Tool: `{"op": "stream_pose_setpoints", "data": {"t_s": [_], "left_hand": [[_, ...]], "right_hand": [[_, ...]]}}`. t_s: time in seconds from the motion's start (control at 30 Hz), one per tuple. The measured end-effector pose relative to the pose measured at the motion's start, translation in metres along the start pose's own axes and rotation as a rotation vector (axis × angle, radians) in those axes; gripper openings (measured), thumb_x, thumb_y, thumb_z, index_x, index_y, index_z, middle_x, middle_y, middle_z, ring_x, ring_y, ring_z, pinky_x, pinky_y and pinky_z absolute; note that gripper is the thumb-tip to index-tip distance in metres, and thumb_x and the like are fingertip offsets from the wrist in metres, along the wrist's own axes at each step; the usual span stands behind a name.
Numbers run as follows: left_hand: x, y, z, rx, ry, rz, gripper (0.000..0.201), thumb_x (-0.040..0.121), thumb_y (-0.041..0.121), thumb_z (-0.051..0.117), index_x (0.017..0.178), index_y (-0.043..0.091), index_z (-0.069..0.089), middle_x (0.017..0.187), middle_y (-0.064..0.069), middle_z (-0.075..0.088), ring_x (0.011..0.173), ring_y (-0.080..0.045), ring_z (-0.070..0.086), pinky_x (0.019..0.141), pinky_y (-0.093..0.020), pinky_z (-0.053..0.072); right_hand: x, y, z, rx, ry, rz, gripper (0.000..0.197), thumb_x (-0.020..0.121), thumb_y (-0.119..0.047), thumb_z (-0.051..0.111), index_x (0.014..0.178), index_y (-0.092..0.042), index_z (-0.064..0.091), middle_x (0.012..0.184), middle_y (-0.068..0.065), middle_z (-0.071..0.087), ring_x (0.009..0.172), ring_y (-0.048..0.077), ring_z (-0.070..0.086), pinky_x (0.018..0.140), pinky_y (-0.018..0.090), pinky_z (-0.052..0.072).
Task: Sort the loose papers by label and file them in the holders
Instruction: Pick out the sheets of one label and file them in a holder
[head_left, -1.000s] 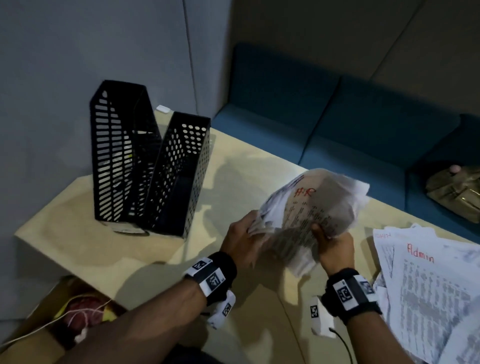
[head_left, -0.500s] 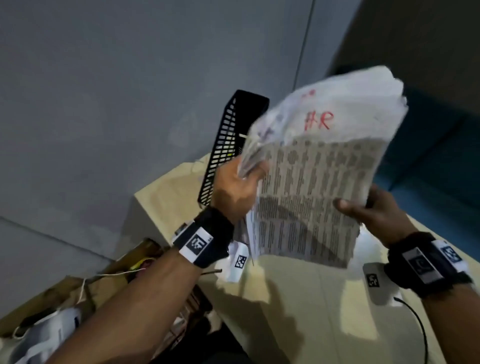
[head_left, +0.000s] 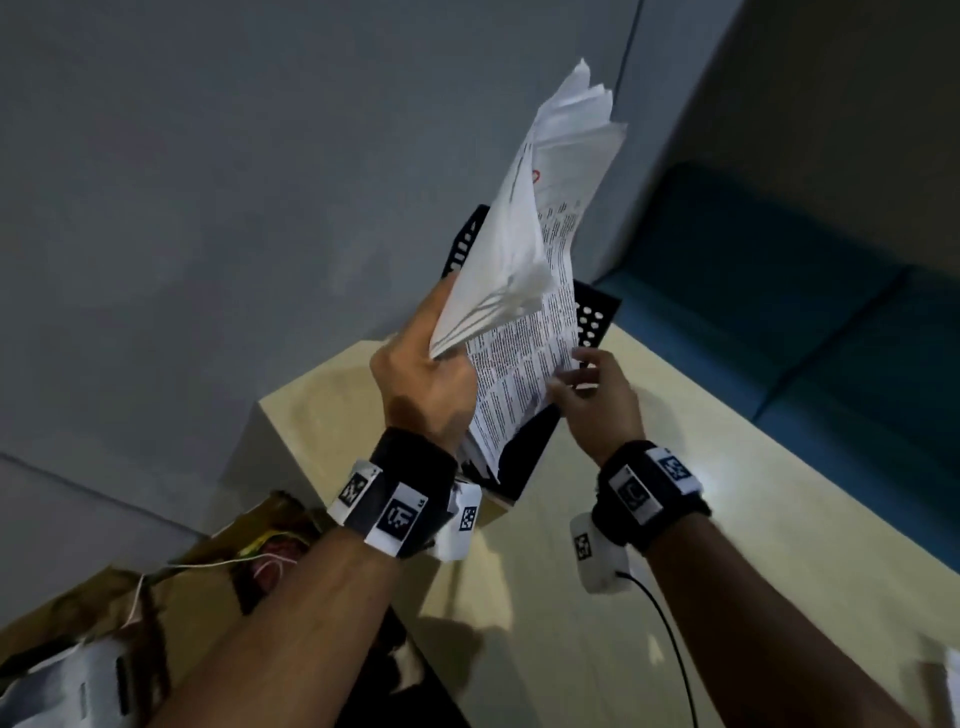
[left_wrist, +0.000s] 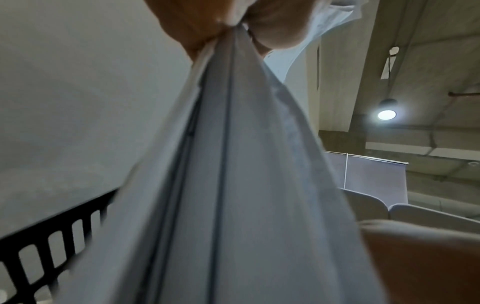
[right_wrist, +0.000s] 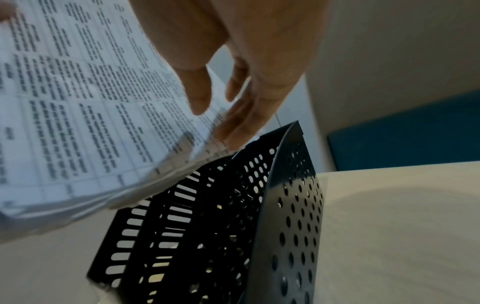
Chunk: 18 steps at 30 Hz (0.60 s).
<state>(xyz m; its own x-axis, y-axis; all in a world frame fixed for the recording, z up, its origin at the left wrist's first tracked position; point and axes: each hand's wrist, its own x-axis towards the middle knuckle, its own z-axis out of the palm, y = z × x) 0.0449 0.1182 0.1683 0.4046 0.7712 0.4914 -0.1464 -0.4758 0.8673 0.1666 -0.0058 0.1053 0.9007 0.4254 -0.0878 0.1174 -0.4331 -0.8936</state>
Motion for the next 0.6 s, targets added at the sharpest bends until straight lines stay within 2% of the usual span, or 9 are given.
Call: {"op": "stream_pose_setpoints", "data": {"t_s": [0.07, 0.13, 0.2, 0.27, 0.3, 0.37, 0.43, 0.53, 0.6], "left_hand": [[-0.001, -0.002, 0.006, 0.038, -0.034, 0.043, 0.053, 0.08, -0.015, 0.045, 0.126, 0.004, 0.062, 0.101, -0.008, 0.071, 0.088, -0.009, 0.068, 0.073, -0.022, 0.054], [-0.001, -0.007, 0.015, 0.036, -0.047, 0.085, 0.056, 0.077, -0.014, 0.043, 0.127, 0.004, 0.061, 0.103, -0.014, 0.07, 0.091, -0.023, 0.069, 0.074, -0.032, 0.057], [-0.003, -0.014, 0.026, 0.011, -0.048, 0.093, 0.046, 0.084, -0.008, 0.047, 0.127, 0.002, 0.061, 0.107, -0.016, 0.07, 0.097, -0.026, 0.069, 0.079, -0.032, 0.057], [-0.006, -0.02, 0.04, 0.014, -0.067, 0.094, 0.035, 0.091, 0.006, 0.052, 0.125, 0.001, 0.062, 0.103, -0.017, 0.071, 0.092, -0.025, 0.069, 0.077, -0.028, 0.057], [-0.007, -0.022, 0.046, 0.015, -0.092, 0.095, 0.034, 0.092, 0.008, 0.054, 0.124, 0.001, 0.062, 0.104, -0.018, 0.071, 0.092, -0.025, 0.069, 0.079, -0.027, 0.057], [-0.008, -0.026, 0.057, 0.011, -0.13, 0.106, 0.034, 0.088, -0.001, 0.061, 0.123, -0.001, 0.061, 0.108, -0.019, 0.069, 0.096, -0.022, 0.066, 0.085, -0.017, 0.053], [-0.01, -0.032, 0.067, 0.037, -0.13, 0.188, 0.03, 0.091, 0.009, 0.061, 0.118, -0.003, 0.061, 0.106, -0.018, 0.069, 0.098, -0.02, 0.065, 0.09, -0.014, 0.05], [-0.013, -0.042, 0.08, 0.045, -0.152, 0.221, 0.042, 0.097, 0.031, 0.05, 0.113, -0.005, 0.066, 0.108, -0.018, 0.07, 0.099, -0.021, 0.068, 0.095, -0.008, 0.043], [-0.018, -0.047, 0.087, -0.02, -0.174, 0.041, 0.041, 0.099, 0.03, 0.049, 0.113, -0.003, 0.067, 0.109, -0.015, 0.07, 0.103, -0.018, 0.065, 0.094, -0.002, 0.038]], "right_hand": [[0.0, 0.001, 0.004, 0.066, -0.164, -0.011, 0.054, 0.086, -0.024, 0.068, 0.134, -0.031, 0.045, 0.112, -0.008, 0.061, 0.097, 0.02, 0.065, 0.083, 0.043, 0.057], [0.002, -0.001, 0.004, 0.071, -0.263, -0.001, 0.063, 0.088, -0.031, 0.066, 0.142, -0.038, 0.034, 0.128, -0.007, 0.055, 0.114, 0.019, 0.059, 0.092, 0.045, 0.053], [0.006, -0.004, 0.001, 0.108, -0.283, 0.02, 0.063, 0.089, -0.034, 0.064, 0.143, -0.041, 0.033, 0.14, -0.004, 0.049, 0.123, 0.019, 0.053, 0.098, 0.045, 0.049], [0.01, -0.006, -0.001, 0.139, -0.269, 0.005, 0.055, 0.091, -0.033, 0.062, 0.141, -0.038, 0.04, 0.142, -0.003, 0.048, 0.122, 0.018, 0.054, 0.1, 0.042, 0.048], [0.012, -0.006, -0.001, 0.165, -0.259, 0.003, 0.049, 0.092, -0.031, 0.061, 0.138, -0.033, 0.045, 0.14, -0.004, 0.05, 0.119, 0.018, 0.056, 0.099, 0.04, 0.048], [0.015, -0.008, 0.0, 0.263, -0.244, 0.038, 0.036, 0.092, -0.03, 0.06, 0.127, -0.023, 0.056, 0.13, -0.002, 0.059, 0.112, 0.02, 0.061, 0.09, 0.037, 0.05], [0.017, -0.013, 0.003, 0.338, -0.242, 0.082, 0.037, 0.085, -0.034, 0.062, 0.118, -0.016, 0.062, 0.118, 0.005, 0.066, 0.107, 0.025, 0.064, 0.085, 0.041, 0.053], [0.025, -0.014, 0.005, 0.324, -0.22, 0.098, 0.026, 0.076, -0.03, 0.065, 0.101, -0.022, 0.067, 0.106, 0.006, 0.07, 0.099, 0.035, 0.063, 0.086, 0.051, 0.052], [0.029, -0.011, 0.004, 0.299, -0.202, 0.088, 0.01, 0.079, -0.023, 0.064, 0.086, -0.031, 0.065, 0.09, -0.001, 0.068, 0.086, 0.031, 0.06, 0.08, 0.047, 0.049]]}}
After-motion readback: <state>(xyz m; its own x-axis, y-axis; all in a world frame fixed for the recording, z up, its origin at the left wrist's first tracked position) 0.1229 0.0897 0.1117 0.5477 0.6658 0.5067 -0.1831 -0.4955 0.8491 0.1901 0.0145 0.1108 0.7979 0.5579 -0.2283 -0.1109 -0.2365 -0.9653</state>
